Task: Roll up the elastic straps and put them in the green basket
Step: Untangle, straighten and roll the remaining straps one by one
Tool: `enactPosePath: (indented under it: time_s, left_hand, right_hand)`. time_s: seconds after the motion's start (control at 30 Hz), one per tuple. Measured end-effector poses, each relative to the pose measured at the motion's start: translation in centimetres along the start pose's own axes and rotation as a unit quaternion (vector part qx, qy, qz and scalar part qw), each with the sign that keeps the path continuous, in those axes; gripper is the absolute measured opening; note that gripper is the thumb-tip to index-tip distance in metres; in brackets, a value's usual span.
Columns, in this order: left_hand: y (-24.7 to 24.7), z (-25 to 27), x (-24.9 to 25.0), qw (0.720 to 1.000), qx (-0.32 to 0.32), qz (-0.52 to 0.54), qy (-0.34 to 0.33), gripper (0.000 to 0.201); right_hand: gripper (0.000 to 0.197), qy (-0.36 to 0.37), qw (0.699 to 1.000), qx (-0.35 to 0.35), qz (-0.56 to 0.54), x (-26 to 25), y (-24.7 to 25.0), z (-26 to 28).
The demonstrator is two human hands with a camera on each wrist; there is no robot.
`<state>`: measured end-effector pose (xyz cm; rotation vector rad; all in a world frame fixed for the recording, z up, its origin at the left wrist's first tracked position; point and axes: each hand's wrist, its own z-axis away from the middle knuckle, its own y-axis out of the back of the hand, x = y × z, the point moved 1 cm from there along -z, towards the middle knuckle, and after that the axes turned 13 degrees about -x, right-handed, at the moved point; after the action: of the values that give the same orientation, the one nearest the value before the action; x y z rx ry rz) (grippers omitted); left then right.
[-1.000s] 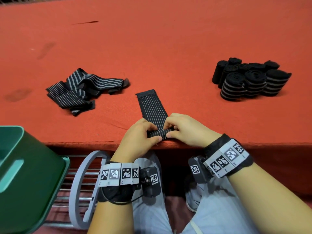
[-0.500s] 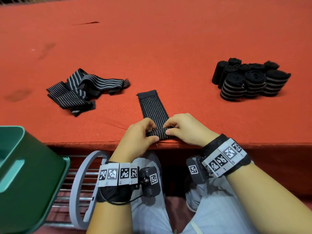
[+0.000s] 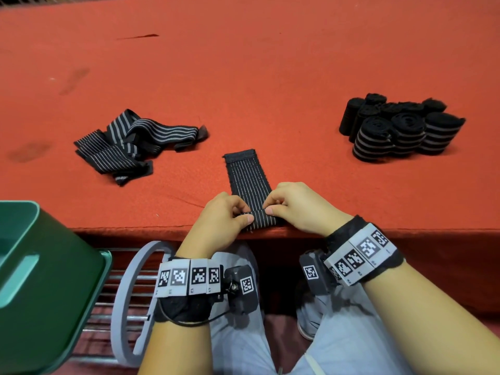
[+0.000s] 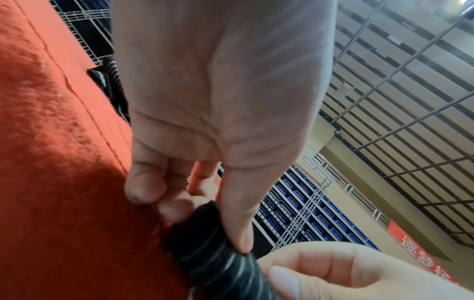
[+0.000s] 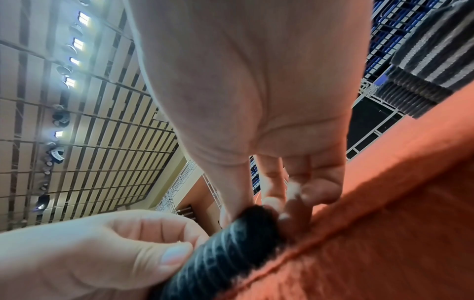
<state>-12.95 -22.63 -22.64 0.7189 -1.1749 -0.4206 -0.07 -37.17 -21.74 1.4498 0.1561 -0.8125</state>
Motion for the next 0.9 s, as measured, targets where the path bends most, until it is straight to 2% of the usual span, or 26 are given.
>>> enactPosePath:
  time_s: [0.17,0.27,0.43,0.5,0.67,0.77,0.9]
  left_hand:
    - [-0.07,0.59,0.32,0.999,0.008,-0.005,-0.050,0.019]
    - [-0.09,0.71,0.22,0.999,0.002,-0.017,-0.051,0.030]
    - [-0.07,0.38,0.40,0.999,0.018,-0.030,-0.038,0.027]
    - [-0.11,0.16,0.31,0.998,0.022,-0.041,-0.036,0.027]
    - [-0.33,-0.21,0.47,0.997,0.035,-0.065,-0.021,0.028]
    - [-0.17,0.09,0.58,0.997,0.051,-0.059,-0.026,0.025]
    - [0.06,0.30,0.69,0.996,0.047,-0.070,-0.018,0.032]
  right_hand:
    - [0.005,-0.012,0.999,0.021,-0.033,0.28,-0.36,-0.24]
    - [0.006,-0.020,0.999,0.039,-0.033,0.31,-0.59,-0.38]
    - [0.006,-0.003,0.998,0.069,0.005,0.05,-0.72,-0.18]
    - [0.006,0.010,0.998,0.057,0.008,0.13,-0.66,0.04]
    - [0.025,0.014,1.000,0.025,0.010,0.56,-0.76,0.06]
    - [0.027,0.010,0.999,0.028,0.017,0.61,-0.67,-0.34]
    - [0.025,0.012,0.999,0.040,0.000,0.52,-0.64,-0.50]
